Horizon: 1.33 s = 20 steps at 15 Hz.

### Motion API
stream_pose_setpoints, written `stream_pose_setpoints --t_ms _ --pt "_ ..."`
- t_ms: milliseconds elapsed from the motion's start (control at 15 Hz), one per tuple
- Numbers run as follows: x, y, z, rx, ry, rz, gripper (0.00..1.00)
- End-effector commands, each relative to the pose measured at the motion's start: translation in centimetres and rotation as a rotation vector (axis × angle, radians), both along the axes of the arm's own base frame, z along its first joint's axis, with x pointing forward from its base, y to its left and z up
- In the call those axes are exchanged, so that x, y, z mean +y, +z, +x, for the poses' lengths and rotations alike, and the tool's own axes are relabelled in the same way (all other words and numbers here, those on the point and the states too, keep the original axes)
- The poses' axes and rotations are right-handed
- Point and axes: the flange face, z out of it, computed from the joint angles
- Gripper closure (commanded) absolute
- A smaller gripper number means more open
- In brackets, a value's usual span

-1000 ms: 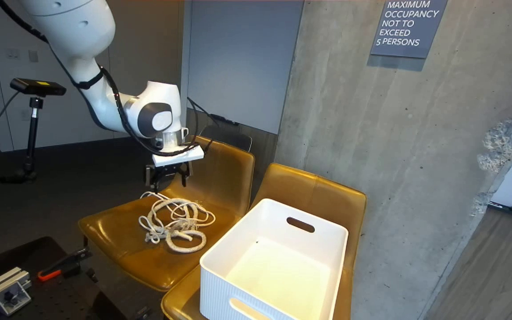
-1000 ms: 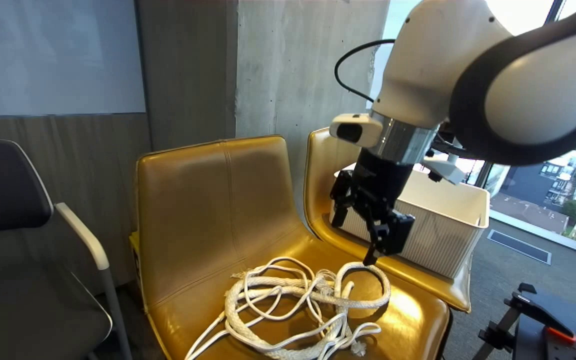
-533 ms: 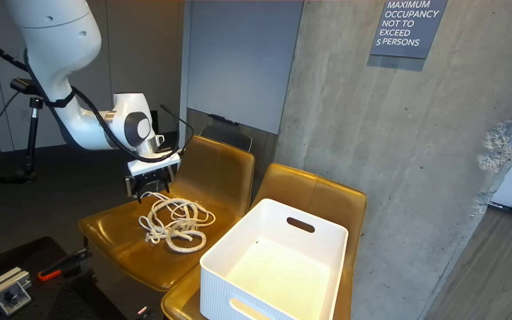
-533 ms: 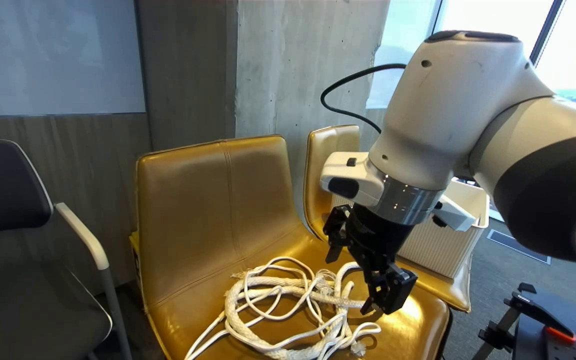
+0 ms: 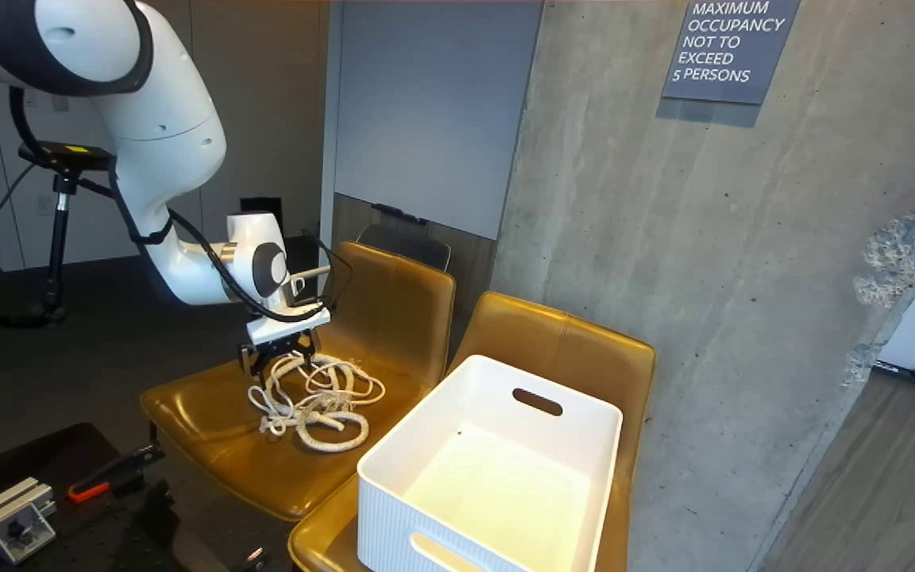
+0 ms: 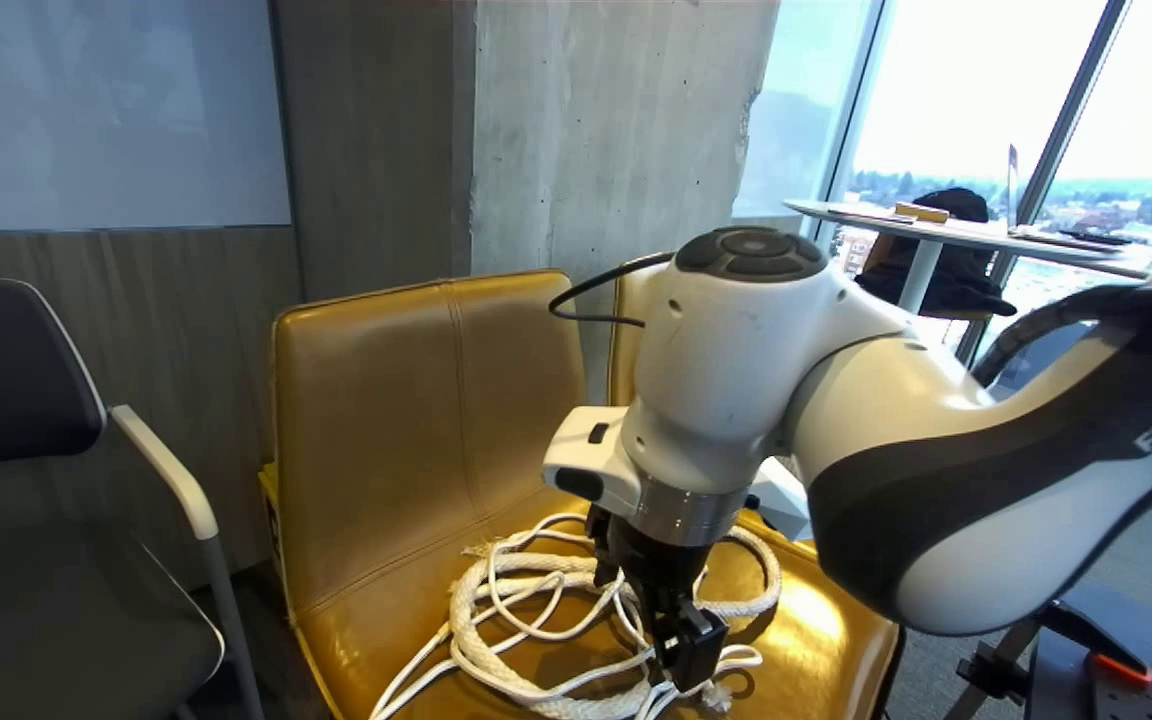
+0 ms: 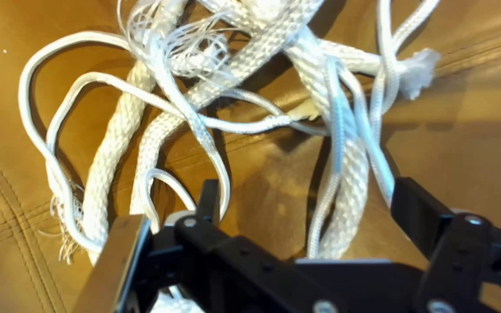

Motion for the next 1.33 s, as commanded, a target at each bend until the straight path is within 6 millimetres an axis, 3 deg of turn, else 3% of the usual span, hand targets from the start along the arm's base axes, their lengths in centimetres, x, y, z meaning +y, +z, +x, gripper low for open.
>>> stream_pose_setpoints --t_ms 0,400,867,933,1000,1267 --pt "-0.4 -2.8 3.3 0.041 -0.037 -0.05 0.0" --pt "0.0 -6.4 3.5 0.229 -0.034 -0.107 0.0" --pt "0.9 -7.2 1.5 0.352 0.003 -0.102 0.0" --pt "1.0 -7.4 1.3 0.354 -0.002 -0.1 0.06" --pt "1.2 -7.7 1.1 0.352 -0.005 -0.099 0.26" --pt "1.7 -7.4 0.8 0.347 -0.023 -0.091 0.55"
